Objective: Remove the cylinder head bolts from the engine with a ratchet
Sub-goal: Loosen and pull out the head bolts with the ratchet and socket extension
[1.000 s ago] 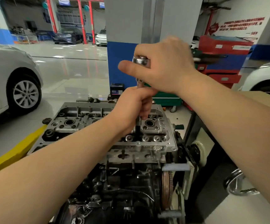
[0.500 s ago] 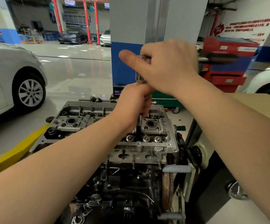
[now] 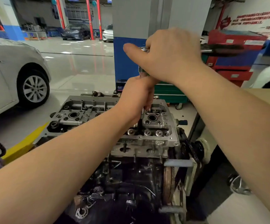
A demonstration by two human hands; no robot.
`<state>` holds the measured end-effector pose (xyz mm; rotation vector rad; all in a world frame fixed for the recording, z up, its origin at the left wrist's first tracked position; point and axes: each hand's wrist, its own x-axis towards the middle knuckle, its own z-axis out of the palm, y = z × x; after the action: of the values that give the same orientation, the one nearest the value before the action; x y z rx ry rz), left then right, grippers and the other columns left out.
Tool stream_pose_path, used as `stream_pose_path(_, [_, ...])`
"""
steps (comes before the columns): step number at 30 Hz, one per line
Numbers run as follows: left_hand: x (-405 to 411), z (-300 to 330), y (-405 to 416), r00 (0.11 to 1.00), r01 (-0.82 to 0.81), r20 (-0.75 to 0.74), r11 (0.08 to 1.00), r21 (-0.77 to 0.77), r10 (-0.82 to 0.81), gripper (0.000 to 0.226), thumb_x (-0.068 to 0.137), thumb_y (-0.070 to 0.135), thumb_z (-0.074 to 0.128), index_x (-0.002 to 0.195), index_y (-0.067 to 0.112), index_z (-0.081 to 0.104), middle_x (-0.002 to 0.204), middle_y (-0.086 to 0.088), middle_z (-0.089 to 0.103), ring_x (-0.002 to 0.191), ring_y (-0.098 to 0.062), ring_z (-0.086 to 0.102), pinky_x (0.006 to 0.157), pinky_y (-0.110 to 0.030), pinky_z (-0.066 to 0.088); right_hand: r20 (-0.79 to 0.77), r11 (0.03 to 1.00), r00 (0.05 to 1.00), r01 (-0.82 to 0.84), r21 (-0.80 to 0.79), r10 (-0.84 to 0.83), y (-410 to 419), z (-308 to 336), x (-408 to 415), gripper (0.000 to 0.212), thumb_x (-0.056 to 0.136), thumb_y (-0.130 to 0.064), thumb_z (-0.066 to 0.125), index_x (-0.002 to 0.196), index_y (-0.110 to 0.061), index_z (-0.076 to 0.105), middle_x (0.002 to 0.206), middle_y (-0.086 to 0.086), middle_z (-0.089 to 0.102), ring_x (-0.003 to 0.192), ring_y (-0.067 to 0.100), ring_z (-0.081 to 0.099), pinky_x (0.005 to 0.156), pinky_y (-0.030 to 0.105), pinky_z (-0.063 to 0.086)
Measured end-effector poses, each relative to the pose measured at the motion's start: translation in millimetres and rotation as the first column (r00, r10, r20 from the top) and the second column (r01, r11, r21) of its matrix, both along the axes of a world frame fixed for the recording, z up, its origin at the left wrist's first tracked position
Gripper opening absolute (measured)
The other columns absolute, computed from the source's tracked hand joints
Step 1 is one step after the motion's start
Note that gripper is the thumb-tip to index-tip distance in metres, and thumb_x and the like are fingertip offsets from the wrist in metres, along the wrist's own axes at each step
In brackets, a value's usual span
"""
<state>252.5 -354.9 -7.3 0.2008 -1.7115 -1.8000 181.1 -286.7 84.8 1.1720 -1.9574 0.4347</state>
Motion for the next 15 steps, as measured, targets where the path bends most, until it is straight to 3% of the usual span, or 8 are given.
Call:
stream_pose_path(1, [0.5,0.3,0.8,1.0,0.032,0.001,0.999,0.003,-0.032,0.025,0.08,0.023,0.061,0.063,0.013,0.046,0.047,0.006,0.026,0.042,-0.016,0.02,0.044,-0.023,0.025,0.134,0.972,0.964,-0.234,0.009,0.23,-1.6,3.9,-5.7,0.068,0.095,-0.072,0.039,0.057,-0.016,0.046,0.057,0.002,0.044,0.062,0.028,0.046,0.062,0.036,0.029])
stream_pose_path(3, [1.1,1.0,0.5,0.994,0.112,0.016,0.994,0.003,-0.112,0.039,0.087,0.024,0.062,0.056,0.024,0.038,0.047,0.007,0.024,0.042,-0.015,0.018,0.044,-0.022,0.023,0.512,0.782,0.644,-0.616,-0.093,0.569,-2.7,4.9,-11.7,0.055,0.102,-0.046,0.054,0.068,-0.003,0.063,0.07,0.02,0.058,0.073,0.035,0.051,0.073,0.044,0.041])
stream_pose_path(4, [0.7,1.2,-0.8,0.992,0.127,0.025,0.992,0.0,-0.127,0.045,0.089,0.023,0.062,0.054,0.028,0.034,0.048,0.006,0.023,0.043,-0.016,0.018,0.044,-0.022,0.023,0.594,0.718,0.52,-0.679,-0.149,0.615,-1.9,2.2,-10.8,0.052,0.103,-0.037,0.055,0.076,0.006,0.066,0.08,0.029,0.061,0.078,0.037,0.053,0.08,0.045,0.043])
stream_pose_path(5, [0.3,0.4,-2.9,0.993,0.118,0.023,0.993,0.001,-0.118,0.048,0.091,0.021,0.062,0.054,0.029,0.033,0.048,0.006,0.024,0.043,-0.016,0.019,0.044,-0.023,0.024,0.588,0.711,0.508,-0.682,-0.172,0.629,-3.1,-0.4,-8.5,0.052,0.104,-0.035,0.054,0.078,0.009,0.064,0.083,0.031,0.061,0.079,0.038,0.055,0.081,0.046,0.044])
stream_pose_path(7, [-0.1,-2.6,-6.4,0.999,0.054,-0.001,0.999,0.004,-0.054,0.047,0.089,0.019,0.065,0.054,0.027,0.036,0.048,0.005,0.027,0.043,-0.017,0.022,0.045,-0.025,0.027,0.414,0.826,0.732,-0.555,-0.099,0.542,-8.5,0.6,-2.5,0.06,0.104,-0.046,0.048,0.064,-0.003,0.056,0.067,0.019,0.056,0.069,0.035,0.051,0.068,0.044,0.039])
stream_pose_path(9, [-2.0,-6.6,-8.4,1.0,-0.023,-0.021,1.0,0.006,0.023,0.038,0.083,0.02,0.069,0.054,0.021,0.044,0.045,0.0,0.035,0.041,-0.019,0.03,0.045,-0.027,0.031,0.203,0.982,0.965,-0.179,0.057,0.164,-6.2,7.8,3.2,0.062,0.094,-0.065,0.035,0.057,-0.016,0.043,0.058,0.005,0.044,0.056,0.025,0.04,0.058,0.035,0.028])
stream_pose_path(12, [-7.8,-6.5,-3.3,0.986,-0.164,-0.013,0.985,0.052,0.164,0.02,0.067,0.017,0.064,0.063,0.006,0.049,0.047,-0.008,0.039,0.043,-0.021,0.031,0.044,-0.026,0.028,0.045,0.971,0.981,0.177,0.161,-0.186,-4.2,15.1,15.5,0.057,0.081,-0.074,0.024,0.062,-0.021,0.038,0.064,0.001,0.04,0.055,0.019,0.033,0.053,0.03,0.022])
stream_pose_path(15, [-14.7,-6.8,1.6,0.947,-0.32,0.043,0.947,0.006,0.32,0.024,0.062,0.02,0.056,0.068,-0.002,0.049,0.058,-0.01,0.039,0.052,-0.021,0.027,0.046,-0.027,0.023,-0.022,0.992,0.999,0.045,0.118,-0.043,-9.9,10.4,12.9,0.064,0.079,-0.077,0.023,0.057,-0.021,0.043,0.06,-0.001,0.047,0.055,0.021,0.044,0.055,0.03,0.028])
